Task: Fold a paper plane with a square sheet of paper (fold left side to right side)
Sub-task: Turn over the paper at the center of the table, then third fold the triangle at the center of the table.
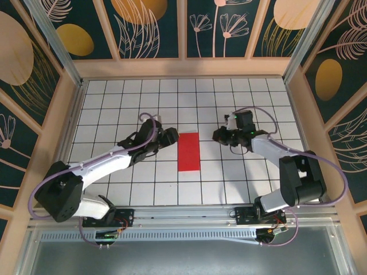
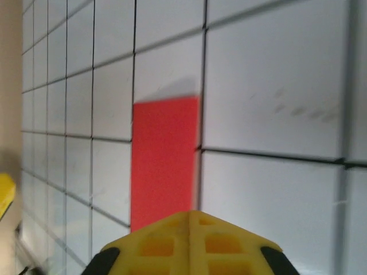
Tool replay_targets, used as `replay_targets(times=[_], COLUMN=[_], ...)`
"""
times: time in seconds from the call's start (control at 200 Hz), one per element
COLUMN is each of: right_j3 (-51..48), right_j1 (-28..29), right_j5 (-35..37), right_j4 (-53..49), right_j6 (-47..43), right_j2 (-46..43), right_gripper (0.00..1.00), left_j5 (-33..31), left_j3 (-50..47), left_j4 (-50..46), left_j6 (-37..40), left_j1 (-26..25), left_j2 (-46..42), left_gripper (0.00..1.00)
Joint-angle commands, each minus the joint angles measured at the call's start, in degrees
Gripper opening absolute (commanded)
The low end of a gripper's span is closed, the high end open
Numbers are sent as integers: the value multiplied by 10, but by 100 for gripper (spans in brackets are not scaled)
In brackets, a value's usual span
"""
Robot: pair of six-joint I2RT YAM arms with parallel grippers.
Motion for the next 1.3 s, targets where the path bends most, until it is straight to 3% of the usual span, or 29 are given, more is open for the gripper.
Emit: replay_targets(times=[0.0,0.18,0.36,0.706,1.001,1.296], right_j3=[-6,-6,-2,2,-2,1], right_j1=[39,72,84,89,90,93], right_j5=[-45,-49,-47,-29,-8,0], right_j4=[51,90,91,75,69,61], right_j6=[34,59,60,45,24,12], right_j2=[32,87,118,153,184,193], right_gripper=[0,0,0,0,0,0], left_j5=[42,98,111,133,195,178], left_j3=[-53,-143,-166,-150,-125,-60], left_j4=[85,183,194,181,194,132], left_j6=[-16,-61,-74,-54,-42,-16], left_j1=[26,79,92,92,82,45], left_j2=[-42,-90,-92,-49,28,95], left_gripper=[64,67,67,67,48,50])
